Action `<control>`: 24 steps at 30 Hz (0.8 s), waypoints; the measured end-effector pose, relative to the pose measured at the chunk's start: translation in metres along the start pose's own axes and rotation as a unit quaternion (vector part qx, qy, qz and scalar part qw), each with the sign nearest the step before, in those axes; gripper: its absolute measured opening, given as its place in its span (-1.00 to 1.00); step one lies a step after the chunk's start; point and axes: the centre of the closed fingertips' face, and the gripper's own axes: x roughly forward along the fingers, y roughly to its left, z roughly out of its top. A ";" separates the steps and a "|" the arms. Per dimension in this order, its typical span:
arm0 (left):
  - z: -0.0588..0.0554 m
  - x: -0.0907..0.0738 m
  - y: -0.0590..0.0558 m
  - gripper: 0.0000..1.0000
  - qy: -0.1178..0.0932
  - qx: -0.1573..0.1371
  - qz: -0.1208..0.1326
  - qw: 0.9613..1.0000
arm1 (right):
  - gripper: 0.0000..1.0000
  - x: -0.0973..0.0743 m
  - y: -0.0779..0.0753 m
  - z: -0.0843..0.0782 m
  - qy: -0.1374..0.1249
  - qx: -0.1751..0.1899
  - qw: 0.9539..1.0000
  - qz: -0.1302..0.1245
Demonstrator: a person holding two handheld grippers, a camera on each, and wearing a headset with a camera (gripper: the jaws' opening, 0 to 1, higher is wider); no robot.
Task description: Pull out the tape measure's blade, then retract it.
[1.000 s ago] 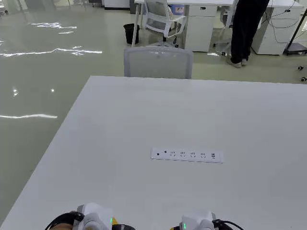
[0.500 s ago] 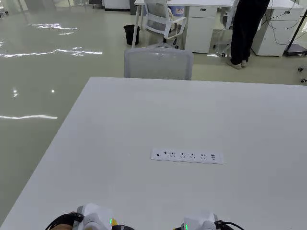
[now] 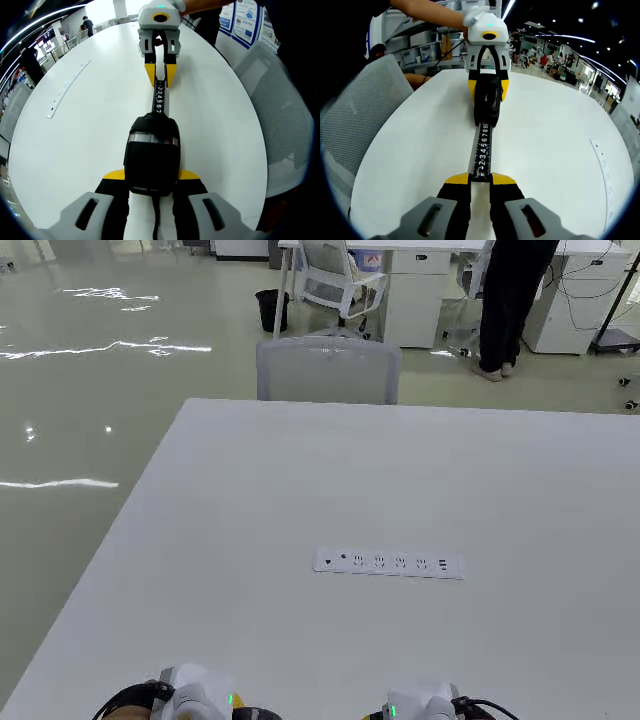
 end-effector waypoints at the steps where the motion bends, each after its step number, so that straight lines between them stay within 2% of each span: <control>1: 0.000 0.000 0.000 -0.44 0.000 0.000 0.000 1.000 | -0.75 0.000 0.000 0.000 0.000 0.001 1.000 0.000; 11: -0.004 0.002 0.001 -0.44 0.000 0.000 0.001 1.000 | -0.75 -0.004 0.001 -0.004 0.002 0.003 1.000 0.000; 24: -0.002 0.001 0.000 -0.44 0.003 -0.001 0.002 1.000 | -0.75 -0.008 0.000 -0.008 0.006 0.003 1.000 -0.003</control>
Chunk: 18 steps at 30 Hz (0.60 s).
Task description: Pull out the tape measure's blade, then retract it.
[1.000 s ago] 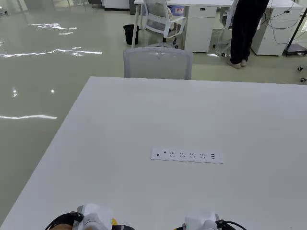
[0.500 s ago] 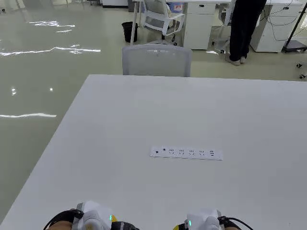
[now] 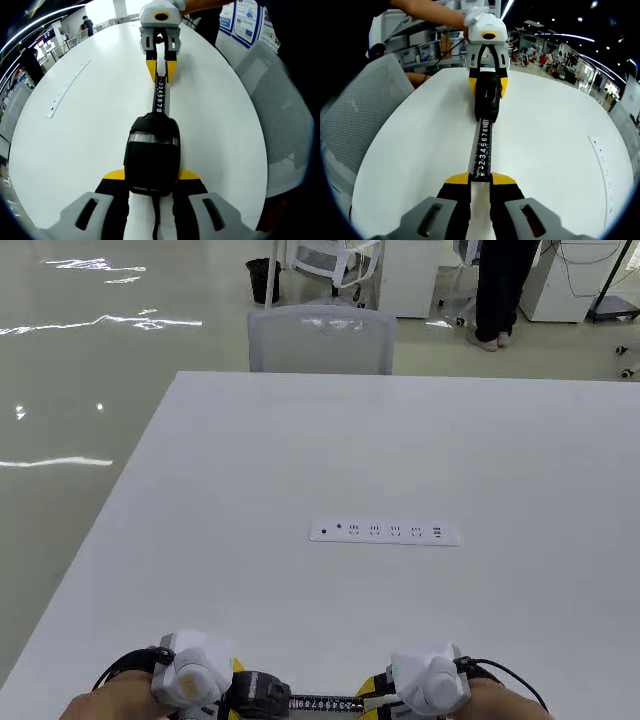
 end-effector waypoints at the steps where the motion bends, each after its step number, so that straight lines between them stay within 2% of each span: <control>1: 0.000 0.000 0.000 -0.44 0.000 0.000 0.000 1.000 | -0.75 0.000 0.000 -0.001 0.001 0.001 1.000 0.000; 18: 0.001 0.001 -0.001 -0.44 0.000 -0.001 0.000 1.000 | -0.75 -0.006 0.003 -0.009 0.006 0.003 1.000 0.001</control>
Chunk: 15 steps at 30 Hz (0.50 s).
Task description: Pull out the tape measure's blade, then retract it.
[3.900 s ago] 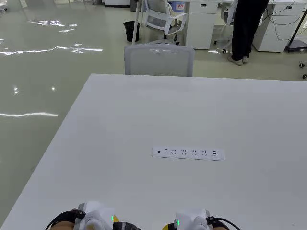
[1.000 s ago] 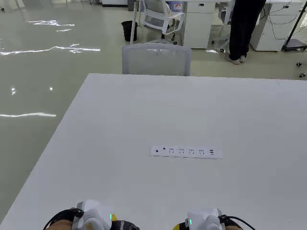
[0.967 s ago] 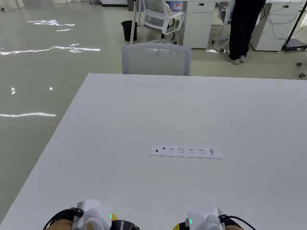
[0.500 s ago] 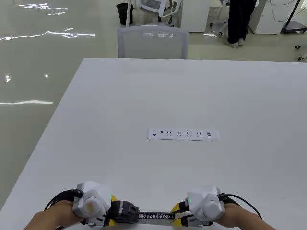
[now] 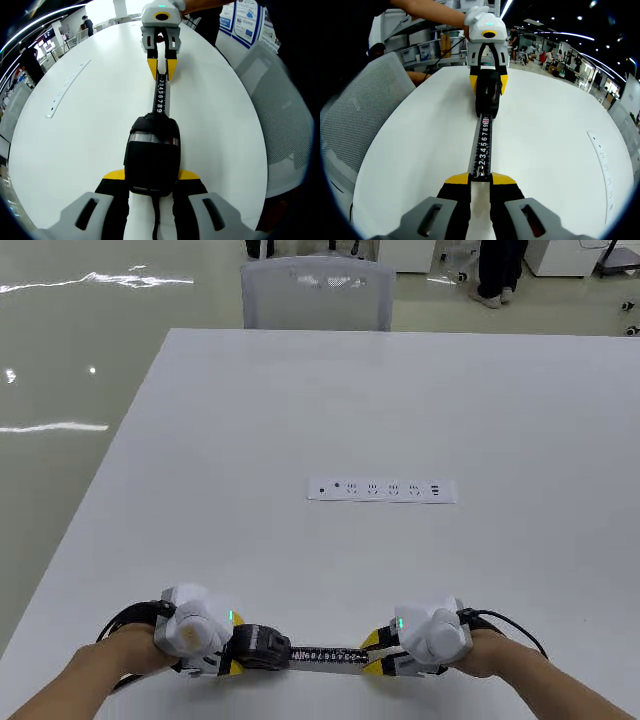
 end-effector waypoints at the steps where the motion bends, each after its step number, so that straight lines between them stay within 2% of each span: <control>1: 0.000 0.000 0.000 -0.44 0.000 0.000 0.000 1.000 | -0.75 0.000 0.000 0.000 0.001 -0.001 1.000 0.000; 15: -0.002 0.003 0.001 -0.44 0.000 0.000 0.000 1.000 | -0.75 -0.004 0.000 -0.006 0.004 0.000 1.000 -0.001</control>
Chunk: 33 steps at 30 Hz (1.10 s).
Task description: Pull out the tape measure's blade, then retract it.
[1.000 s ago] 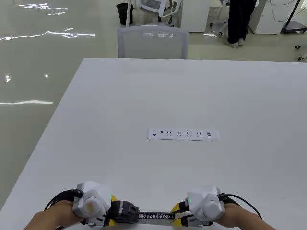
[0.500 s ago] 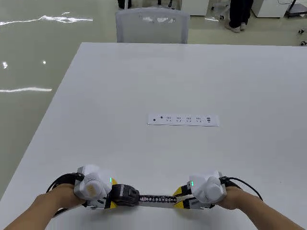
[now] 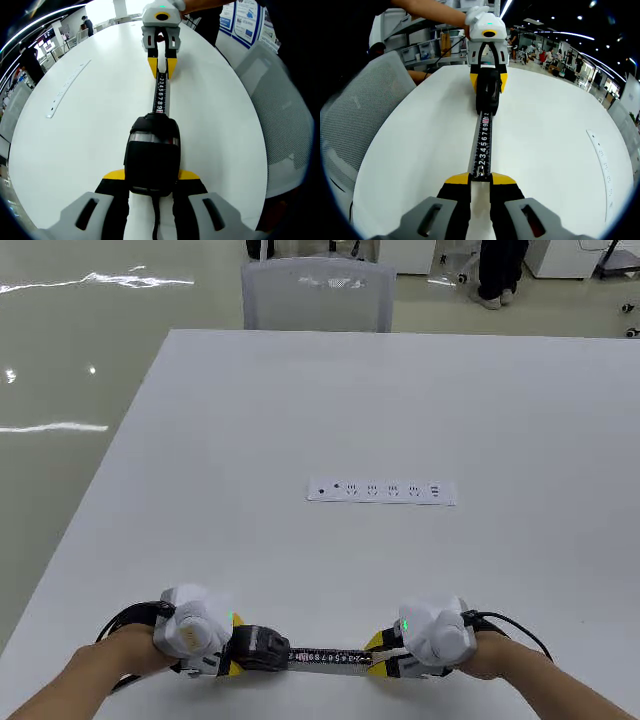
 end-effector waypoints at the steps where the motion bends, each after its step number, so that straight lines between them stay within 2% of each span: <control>1: -0.001 0.001 0.000 -0.44 0.000 0.000 0.000 1.000 | -0.75 0.000 0.000 0.000 0.000 0.000 1.000 0.000; 20: 0.004 -0.003 -0.003 -0.44 0.001 -0.001 0.001 1.000 | -0.75 -0.008 0.002 -0.006 0.006 0.000 1.000 -0.001; 33: 0.002 -0.002 -0.001 -0.44 0.002 -0.001 0.001 1.000 | -0.75 -0.012 0.002 -0.013 0.010 0.003 1.000 -0.003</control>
